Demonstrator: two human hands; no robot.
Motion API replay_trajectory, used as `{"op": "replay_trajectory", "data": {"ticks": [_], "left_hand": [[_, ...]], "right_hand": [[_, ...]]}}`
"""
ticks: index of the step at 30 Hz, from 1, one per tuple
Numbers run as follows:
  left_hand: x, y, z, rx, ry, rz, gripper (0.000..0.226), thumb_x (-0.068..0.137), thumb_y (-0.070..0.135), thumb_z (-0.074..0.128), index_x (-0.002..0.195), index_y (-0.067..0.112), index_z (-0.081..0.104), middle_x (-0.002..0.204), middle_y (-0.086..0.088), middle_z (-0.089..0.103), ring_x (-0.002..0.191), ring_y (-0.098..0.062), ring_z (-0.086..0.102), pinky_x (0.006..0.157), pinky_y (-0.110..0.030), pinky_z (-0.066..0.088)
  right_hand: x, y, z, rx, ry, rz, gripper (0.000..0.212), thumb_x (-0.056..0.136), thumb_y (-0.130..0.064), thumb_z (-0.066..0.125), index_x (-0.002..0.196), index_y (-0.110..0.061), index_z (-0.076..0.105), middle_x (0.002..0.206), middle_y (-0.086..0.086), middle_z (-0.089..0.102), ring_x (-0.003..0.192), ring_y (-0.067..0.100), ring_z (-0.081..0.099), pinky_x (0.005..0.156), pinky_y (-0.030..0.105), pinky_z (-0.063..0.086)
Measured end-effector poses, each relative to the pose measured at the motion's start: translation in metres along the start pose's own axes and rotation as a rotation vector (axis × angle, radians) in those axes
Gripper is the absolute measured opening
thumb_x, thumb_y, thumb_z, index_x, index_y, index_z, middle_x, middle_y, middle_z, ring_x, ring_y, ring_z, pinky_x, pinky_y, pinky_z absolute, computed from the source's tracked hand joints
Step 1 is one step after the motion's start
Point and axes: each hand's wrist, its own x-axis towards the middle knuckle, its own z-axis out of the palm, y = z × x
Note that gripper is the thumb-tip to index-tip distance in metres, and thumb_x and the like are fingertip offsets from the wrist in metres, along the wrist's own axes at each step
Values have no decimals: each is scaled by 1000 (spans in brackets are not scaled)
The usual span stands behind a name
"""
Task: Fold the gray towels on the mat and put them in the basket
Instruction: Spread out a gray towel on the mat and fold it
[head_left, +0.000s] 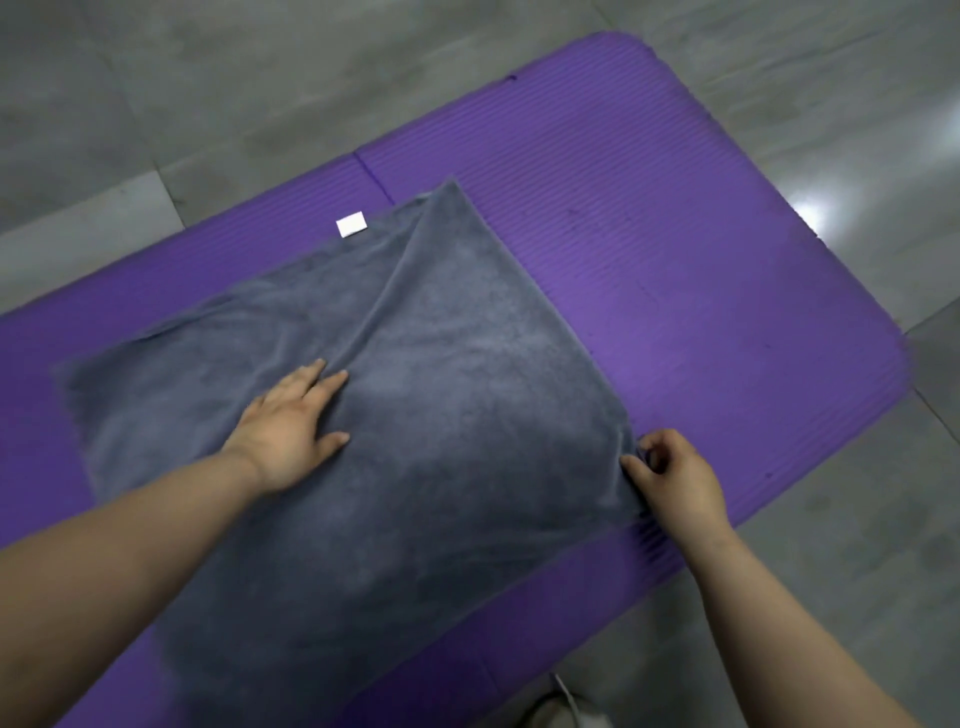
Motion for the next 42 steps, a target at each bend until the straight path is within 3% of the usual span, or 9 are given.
{"op": "replay_trajectory", "data": {"ticks": [7, 12, 20, 25, 27, 31, 34, 39, 42], "left_hand": [[2, -68, -23, -257, 338, -201, 51, 91, 19, 49, 138, 3, 35, 149, -18, 29, 138, -31, 27, 114, -41, 22], [9, -134, -39, -264, 349, -360, 50, 91, 13, 48, 139, 6, 35, 149, -17, 29, 137, -34, 27, 114, -45, 23], [14, -174, -46, -296, 434, -492, 32, 88, 31, 54, 108, 8, 64, 122, -19, 59, 122, -31, 45, 103, -34, 21], [5, -218, -51, -166, 413, -616, 30, 93, 26, 46, 114, 11, 63, 131, -17, 53, 130, -36, 36, 114, -52, 2], [3, -220, -42, -243, 459, -623, 34, 92, 26, 48, 120, 9, 58, 133, -21, 50, 129, -39, 35, 114, -53, 9], [-28, -196, -3, -649, 518, -596, 59, 85, 27, 61, 133, 2, 39, 134, -27, 43, 124, -41, 41, 107, -47, 32], [-61, -171, 34, -455, 529, -548, 67, 82, 34, 62, 135, 3, 37, 142, -28, 33, 129, -44, 33, 107, -52, 27], [-67, -150, 62, -242, 413, -308, 91, 68, 63, 26, 138, 6, 37, 148, -21, 29, 138, -36, 26, 112, -49, 15], [-62, -151, 64, -201, 338, -307, 82, 80, 57, 51, 144, 14, 23, 154, -12, 16, 143, -26, 14, 115, -45, 8]], "right_hand": [[-6, -58, 20, -360, 368, -358, 52, 69, -18, 46, 113, 8, 57, 117, 34, 56, 107, 51, 54, 98, 45, 38], [-12, -106, 69, -606, -172, -576, 64, 89, -34, 47, 145, -13, 23, 155, 15, 8, 144, 30, 9, 117, 37, 4], [-5, -94, 72, -817, -129, -649, 63, 67, -42, 43, 112, -5, 65, 118, 26, 62, 103, 43, 62, 86, 47, 37], [-9, -97, 75, -741, -140, -612, 86, 65, -57, 24, 138, -12, 39, 149, 16, 28, 139, 35, 26, 111, 39, 13], [-6, -92, 74, -692, -37, -652, 80, 69, -53, 33, 133, -7, 46, 144, 22, 37, 133, 41, 36, 109, 45, 20], [-4, -86, 54, -464, 65, -303, 66, 81, -37, 58, 134, -1, 43, 144, 24, 35, 134, 41, 30, 112, 45, 20], [5, -94, 48, -414, 170, -361, 72, 72, -48, 38, 115, 7, 57, 123, 29, 54, 117, 46, 46, 102, 42, 28], [61, -179, 62, -381, 175, -577, 44, 82, -18, 45, 116, 8, 57, 123, 29, 54, 120, 40, 45, 104, 37, 27], [99, -232, 71, -297, 108, -393, 49, 90, -15, 50, 135, -1, 37, 137, 23, 44, 129, 37, 36, 108, 39, 28]]}}
